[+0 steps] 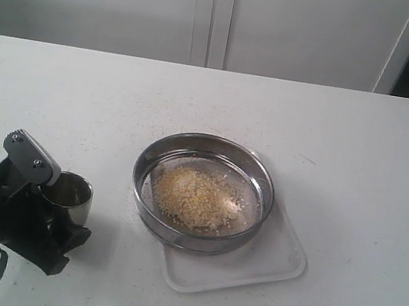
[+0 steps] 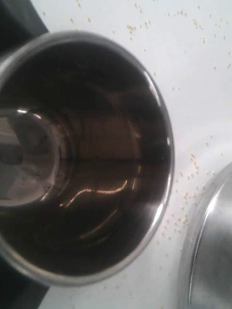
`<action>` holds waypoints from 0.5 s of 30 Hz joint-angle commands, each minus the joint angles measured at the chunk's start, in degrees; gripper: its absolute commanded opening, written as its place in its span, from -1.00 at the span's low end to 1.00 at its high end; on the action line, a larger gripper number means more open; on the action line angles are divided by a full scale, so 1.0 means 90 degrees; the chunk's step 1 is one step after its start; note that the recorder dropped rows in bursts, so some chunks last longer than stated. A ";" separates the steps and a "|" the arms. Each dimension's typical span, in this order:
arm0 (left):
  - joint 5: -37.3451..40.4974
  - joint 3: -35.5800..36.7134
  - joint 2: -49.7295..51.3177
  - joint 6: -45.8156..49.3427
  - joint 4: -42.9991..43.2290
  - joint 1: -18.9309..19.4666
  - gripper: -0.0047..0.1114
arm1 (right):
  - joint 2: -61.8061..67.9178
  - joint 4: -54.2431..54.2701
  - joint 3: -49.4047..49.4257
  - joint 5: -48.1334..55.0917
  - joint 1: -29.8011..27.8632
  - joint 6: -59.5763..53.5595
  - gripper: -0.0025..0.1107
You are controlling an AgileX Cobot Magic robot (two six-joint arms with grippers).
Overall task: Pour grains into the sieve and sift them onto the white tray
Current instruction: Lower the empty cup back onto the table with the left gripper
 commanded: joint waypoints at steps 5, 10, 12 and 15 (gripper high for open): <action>0.0271 0.0039 -0.0016 0.0018 0.0086 0.0022 0.44 | -0.0028 0.0000 0.0042 -0.0087 0.0013 -0.0009 -0.96; 0.0357 0.0039 -0.0016 0.0018 0.0086 0.0022 0.69 | -0.0028 0.0000 0.0042 -0.0087 0.0013 -0.0009 -0.96; 0.0357 0.0039 -0.0016 0.0018 0.0086 0.0022 0.72 | -0.0028 0.0000 0.0042 -0.0087 0.0013 -0.0009 -0.96; 0.0357 0.0039 -0.0016 0.0005 0.0086 0.0022 0.74 | -0.0028 0.0000 0.0042 -0.0087 0.0013 -0.0009 -0.96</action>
